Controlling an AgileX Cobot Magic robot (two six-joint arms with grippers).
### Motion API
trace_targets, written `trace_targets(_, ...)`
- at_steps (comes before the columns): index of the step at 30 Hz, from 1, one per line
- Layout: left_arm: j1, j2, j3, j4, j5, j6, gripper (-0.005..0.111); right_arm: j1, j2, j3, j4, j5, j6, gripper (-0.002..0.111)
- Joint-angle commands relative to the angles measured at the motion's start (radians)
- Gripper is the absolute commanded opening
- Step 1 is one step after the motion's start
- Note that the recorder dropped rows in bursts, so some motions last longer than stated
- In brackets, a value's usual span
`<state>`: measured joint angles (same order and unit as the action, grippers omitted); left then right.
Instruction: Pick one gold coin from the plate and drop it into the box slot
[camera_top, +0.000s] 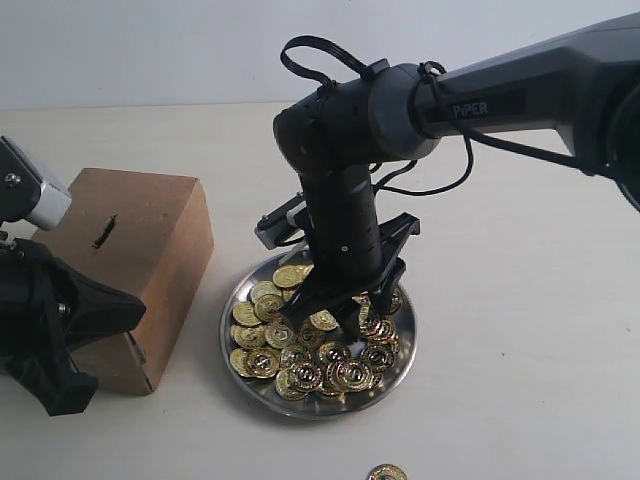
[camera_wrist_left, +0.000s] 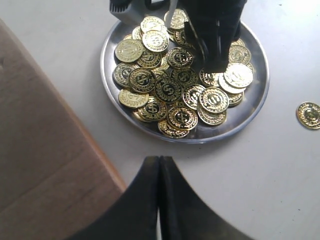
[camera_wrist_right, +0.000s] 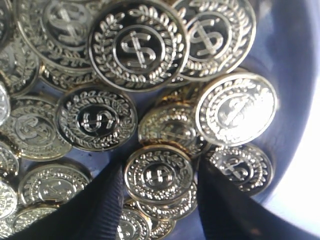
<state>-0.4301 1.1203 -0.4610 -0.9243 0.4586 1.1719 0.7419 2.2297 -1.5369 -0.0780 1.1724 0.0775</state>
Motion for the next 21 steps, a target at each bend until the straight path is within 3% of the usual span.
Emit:
trace_targets(1, -0.005, 0.004, -0.005, -0.005, 0.004, 0.000, 0.000, -0.003, 0.017, 0.002, 0.006, -0.044, -0.005, 0.048)
trace_targets(4, -0.005, 0.004, -0.005, -0.005, 0.004, 0.000, 0.000, -0.003, 0.017, 0.002, 0.010, -0.050, -0.008, 0.052)
trace_targets(21, -0.005, 0.004, -0.005, -0.005, 0.006, 0.000, 0.000, -0.003, 0.017, 0.002, 0.013, -0.054, -0.004, 0.051)
